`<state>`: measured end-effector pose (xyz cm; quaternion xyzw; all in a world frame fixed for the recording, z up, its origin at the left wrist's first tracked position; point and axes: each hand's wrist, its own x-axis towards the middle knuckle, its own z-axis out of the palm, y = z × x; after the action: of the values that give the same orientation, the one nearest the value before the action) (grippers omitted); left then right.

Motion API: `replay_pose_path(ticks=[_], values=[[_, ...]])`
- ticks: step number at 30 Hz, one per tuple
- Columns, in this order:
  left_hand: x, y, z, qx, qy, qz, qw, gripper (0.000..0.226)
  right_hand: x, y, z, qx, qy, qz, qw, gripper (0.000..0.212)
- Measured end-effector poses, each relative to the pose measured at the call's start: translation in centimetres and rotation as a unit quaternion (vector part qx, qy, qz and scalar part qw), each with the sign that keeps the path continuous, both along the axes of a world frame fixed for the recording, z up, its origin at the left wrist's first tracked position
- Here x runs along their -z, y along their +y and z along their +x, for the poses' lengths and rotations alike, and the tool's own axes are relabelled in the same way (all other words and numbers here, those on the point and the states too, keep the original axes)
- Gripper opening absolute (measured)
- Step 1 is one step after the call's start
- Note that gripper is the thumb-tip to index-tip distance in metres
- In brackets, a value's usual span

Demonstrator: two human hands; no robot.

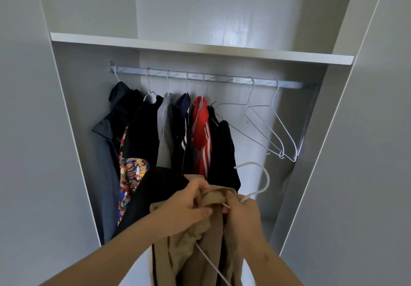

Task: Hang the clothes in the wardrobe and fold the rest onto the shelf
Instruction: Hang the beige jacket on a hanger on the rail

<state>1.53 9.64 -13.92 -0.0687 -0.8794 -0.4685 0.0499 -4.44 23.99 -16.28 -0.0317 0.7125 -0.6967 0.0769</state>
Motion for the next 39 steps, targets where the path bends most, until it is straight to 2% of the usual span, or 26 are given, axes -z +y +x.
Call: replay_pose_path(ticks=[2, 3, 4, 5, 6, 7, 8, 9, 10, 12, 14, 17, 19, 20, 22, 24, 25, 27, 29, 30, 32, 33, 35, 37, 39], values=[[-0.6, -0.5, 0.5, 0.048, -0.026, -0.008, 0.998, 0.041, -0.2, 0.2, 0.0, 0.001, 0.017, -0.004, 1.0, 0.055], [-1.0, -1.0, 0.7, 0.045, 0.014, -0.063, 0.997, 0.039, -0.4, 0.3, -0.1, 0.002, 0.025, -0.002, 1.0, 0.057], [-1.6, -1.5, 0.5, 0.015, 0.095, -0.188, 0.977, 0.034, -0.7, 0.4, -0.2, 0.005, 0.034, 0.0, 0.999, 0.057], [-2.0, -2.1, 0.1, -0.041, 0.203, -0.328, 0.922, 0.032, -1.0, 0.4, -0.3, 0.004, 0.045, 0.001, 0.999, 0.057], [-2.5, -2.4, -0.3, -0.082, 0.292, -0.426, 0.852, 0.033, -1.4, 0.4, -0.5, 0.001, 0.058, 0.002, 0.998, 0.056], [-2.9, -2.2, -0.5, -0.098, 0.325, -0.474, 0.812, 0.037, -1.8, 0.3, -0.6, -0.004, 0.073, 0.004, 0.997, 0.055], [-3.2, -1.9, -0.9, -0.09, 0.316, -0.492, 0.806, 0.042, -2.3, 0.3, -0.6, -0.009, 0.089, 0.008, 0.996, 0.054], [-3.3, -1.8, -1.1, -0.062, 0.287, -0.492, 0.819, 0.045, -2.8, 0.3, -0.6, -0.013, 0.105, 0.018, 0.994, 0.054], [-3.3, -1.6, -1.3, -0.046, 0.256, -0.474, 0.841, 0.045, -3.2, 0.3, -0.6, -0.016, 0.121, 0.034, 0.992, 0.055], [-3.2, -1.6, -1.7, -0.054, 0.259, -0.428, 0.864, 0.046, -4.1, 0.7, -0.7, -0.015, 0.138, 0.063, 0.988, 0.057], [-3.6, -1.4, -1.4, -0.055, 0.261, -0.404, 0.875, 0.038, -4.8, 1.0, -0.7, -0.013, 0.16, 0.072, 0.984, 0.043], [-3.6, -1.7, -1.5, -0.11, 0.33, -0.382, 0.856, 0.028, -5.2, 1.2, -0.2, 0.049, 0.272, 0.072, 0.958, 0.018], [-4.0, -2.3, -1.5, -0.168, 0.31, -0.317, 0.88, 0.036, -4.5, 1.5, 0.4, 0.121, 0.326, 0.022, 0.937, 0.028], [-4.2, -2.8, -1.5, -0.201, 0.292, -0.282, 0.891, 0.037, -3.9, 1.7, 0.5, 0.133, 0.314, -0.005, 0.94, 0.03], [-4.9, -3.9, -1.4, -0.237, 0.287, -0.224, 0.901, 0.034, -2.6, 1.9, 0.2, 0.08, 0.226, -0.022, 0.971, 0.026], [-6.0, -4.5, -0.9, -0.246, 0.303, -0.192, 0.9, 0.03, -1.1, 1.6, -0.2, -0.026, 0.09, 0.042, 0.995, 0.023], [-6.6, -4.8, -0.6, -0.243, 0.306, -0.176, 0.904, 0.025, -0.4, 1.4, -0.3, -0.068, 0.031, 0.079, 0.994, 0.021], [-7.7, -5.2, 0.1, -0.224, 0.317, -0.12, 0.914, 0.013, 0.5, 0.9, -0.7, -0.103, -0.027, 0.103, 0.989, 0.017], [-8.9, -5.6, 0.9, -0.203, 0.325, -0.059, 0.922, 0.026, 0.5, 0.2, -1.0, -0.128, -0.019, 0.067, 0.989, 0.012], [-9.6, -5.7, 1.3, -0.193, 0.322, -0.037, 0.926, 0.031, 0.2, -0.2, -1.2, -0.157, 0.003, 0.046, 0.987, 0.018], [-10.8, -5.9, 1.8, -0.166, 0.313, -0.008, 0.935, 0.031, -0.4, -1.4, -1.6, -0.247, 0.056, 0.003, 0.967, 0.049], [-11.3, -6.1, 2.0, -0.155, 0.308, -0.003, 0.939, 0.03, -1.0, -2.0, -1.6, -0.293, 0.073, -0.008, 0.953, 0.054], [-11.9, -6.7, 2.5, -0.144, 0.299, -0.001, 0.943, 0.028, -1.7, -3.1, -1.7, -0.351, 0.093, 0.0, 0.932, 0.042], [-12.3, -7.7, 3.1, -0.145, 0.289, 0.006, 0.946, 0.027, -2.3, -3.6, -1.9, -0.33, 0.124, 0.047, 0.935, 0.016], [-12.5, -8.7, 3.7, -0.154, 0.284, 0.015, 0.946, 0.028, -2.0, -3.6, -2.2, -0.283, 0.139, 0.064, 0.947, 0.015]])
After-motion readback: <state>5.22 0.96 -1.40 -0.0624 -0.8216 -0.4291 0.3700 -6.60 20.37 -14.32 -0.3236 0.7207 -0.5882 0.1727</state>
